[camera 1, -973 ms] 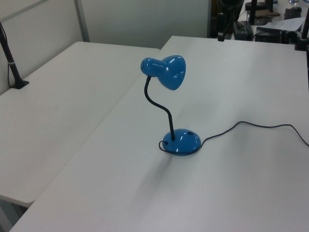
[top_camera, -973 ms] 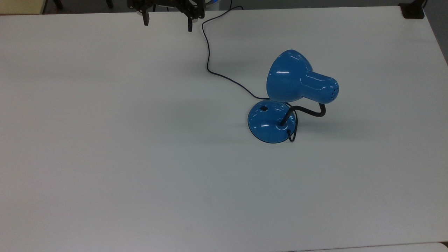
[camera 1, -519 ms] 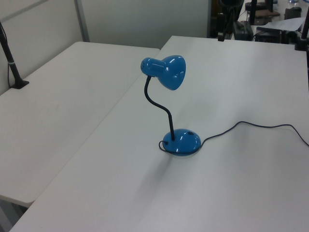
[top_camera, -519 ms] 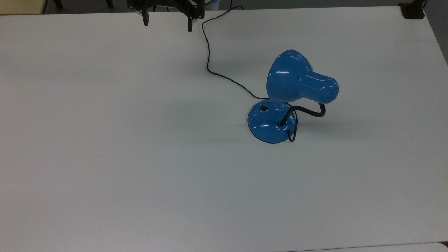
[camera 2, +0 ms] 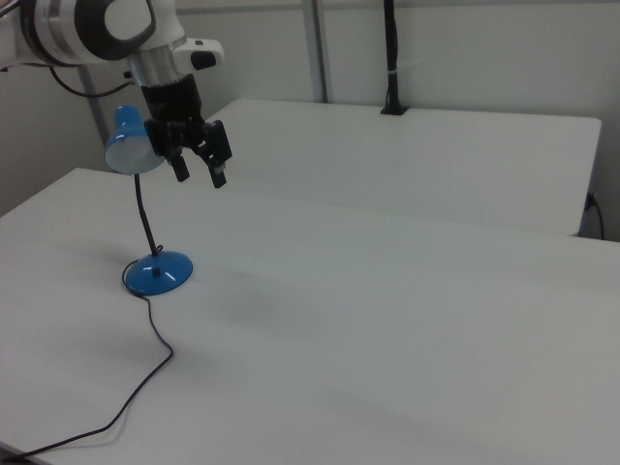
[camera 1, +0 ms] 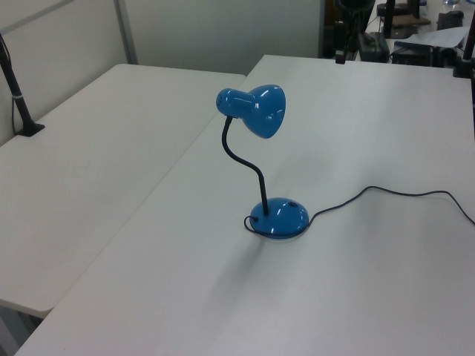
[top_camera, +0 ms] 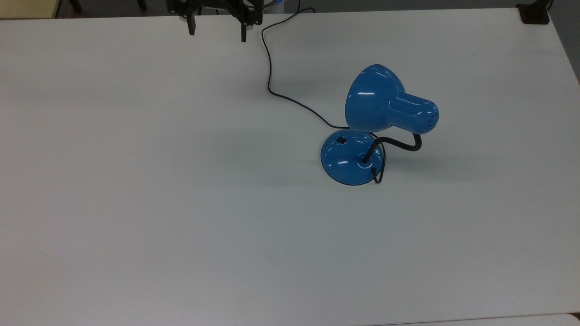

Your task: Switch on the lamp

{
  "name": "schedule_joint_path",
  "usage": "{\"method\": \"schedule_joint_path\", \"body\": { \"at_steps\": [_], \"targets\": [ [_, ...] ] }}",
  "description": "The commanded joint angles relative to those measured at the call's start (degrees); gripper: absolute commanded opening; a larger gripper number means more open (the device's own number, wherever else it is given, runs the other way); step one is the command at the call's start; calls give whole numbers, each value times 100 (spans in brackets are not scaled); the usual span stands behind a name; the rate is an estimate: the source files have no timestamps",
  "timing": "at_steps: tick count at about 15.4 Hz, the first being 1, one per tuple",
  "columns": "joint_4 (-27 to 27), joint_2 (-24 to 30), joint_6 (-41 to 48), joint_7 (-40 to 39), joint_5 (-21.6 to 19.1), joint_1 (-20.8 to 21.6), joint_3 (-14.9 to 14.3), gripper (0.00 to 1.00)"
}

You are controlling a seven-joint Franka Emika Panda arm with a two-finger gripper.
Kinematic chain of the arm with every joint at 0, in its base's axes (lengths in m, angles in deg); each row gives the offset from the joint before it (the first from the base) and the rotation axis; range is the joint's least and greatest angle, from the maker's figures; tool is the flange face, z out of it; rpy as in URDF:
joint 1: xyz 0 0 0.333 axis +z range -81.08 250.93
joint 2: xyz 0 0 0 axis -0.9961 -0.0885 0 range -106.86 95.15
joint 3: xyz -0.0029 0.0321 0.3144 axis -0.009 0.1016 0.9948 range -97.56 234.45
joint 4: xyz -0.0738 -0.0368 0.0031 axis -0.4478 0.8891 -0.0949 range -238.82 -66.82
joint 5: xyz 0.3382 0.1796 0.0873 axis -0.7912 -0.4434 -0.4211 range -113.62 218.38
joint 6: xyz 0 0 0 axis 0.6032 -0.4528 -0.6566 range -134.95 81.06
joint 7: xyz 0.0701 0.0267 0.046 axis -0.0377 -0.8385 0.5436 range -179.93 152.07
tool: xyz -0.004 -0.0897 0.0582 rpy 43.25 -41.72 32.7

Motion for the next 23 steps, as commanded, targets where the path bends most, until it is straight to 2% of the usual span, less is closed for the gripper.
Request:
{"method": "schedule_joint_path", "body": {
  "at_steps": [1,4,6,17,19,23],
  "targets": [
    [9,52,176,-215,-23,42,-59,43],
    [0,43,176,-224,-23,59,-59,12],
    [0,34,176,-215,-23,68,-59,0],
    [-132,17,114,-538,-41,103,-33,0],
    [-394,25,-113,-1013,-84,164,2,0],
    [-1229,43,-1026,-1138,-85,682,2,0]
  ]
}}
